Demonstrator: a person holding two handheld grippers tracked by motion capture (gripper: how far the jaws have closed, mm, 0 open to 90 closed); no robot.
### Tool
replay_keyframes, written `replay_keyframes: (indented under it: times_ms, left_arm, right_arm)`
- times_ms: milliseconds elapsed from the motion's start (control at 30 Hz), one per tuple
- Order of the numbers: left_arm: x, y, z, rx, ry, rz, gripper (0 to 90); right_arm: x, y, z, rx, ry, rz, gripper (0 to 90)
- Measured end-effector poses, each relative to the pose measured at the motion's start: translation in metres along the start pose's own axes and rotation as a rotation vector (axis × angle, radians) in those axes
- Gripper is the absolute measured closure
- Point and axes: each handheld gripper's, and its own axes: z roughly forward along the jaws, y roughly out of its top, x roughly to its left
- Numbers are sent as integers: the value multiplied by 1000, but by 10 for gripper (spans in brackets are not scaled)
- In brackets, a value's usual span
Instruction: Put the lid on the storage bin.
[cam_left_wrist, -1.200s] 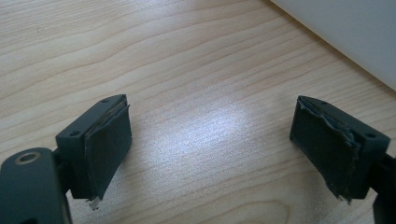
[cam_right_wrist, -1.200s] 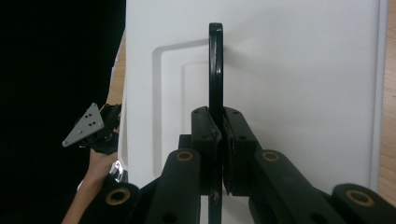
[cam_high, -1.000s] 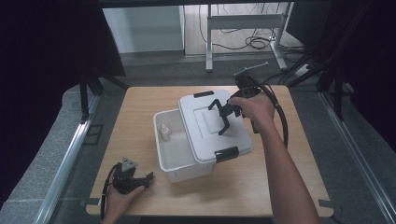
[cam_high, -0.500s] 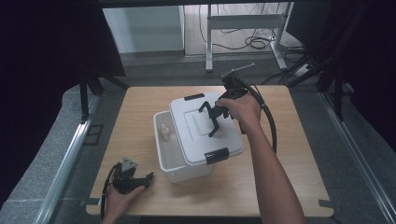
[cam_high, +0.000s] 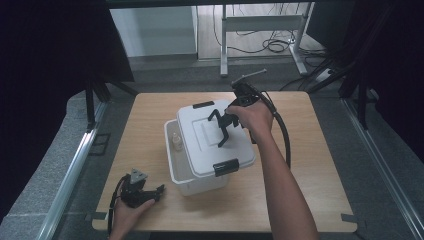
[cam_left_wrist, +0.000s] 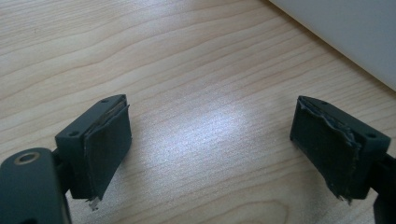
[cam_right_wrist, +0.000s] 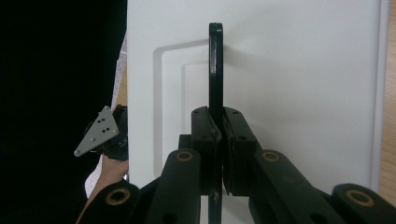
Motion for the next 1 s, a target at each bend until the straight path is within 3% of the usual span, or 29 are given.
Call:
replay_keyframes:
  times_ms: [600,1000]
  left_arm:
    - [0,0,0,0,-2,2,125]
    - [0,0,0,-1,-3,2,125]
  right_arm:
    - [20,5,20,30,35,2,848]
    - [26,6,30,38,14,16,848]
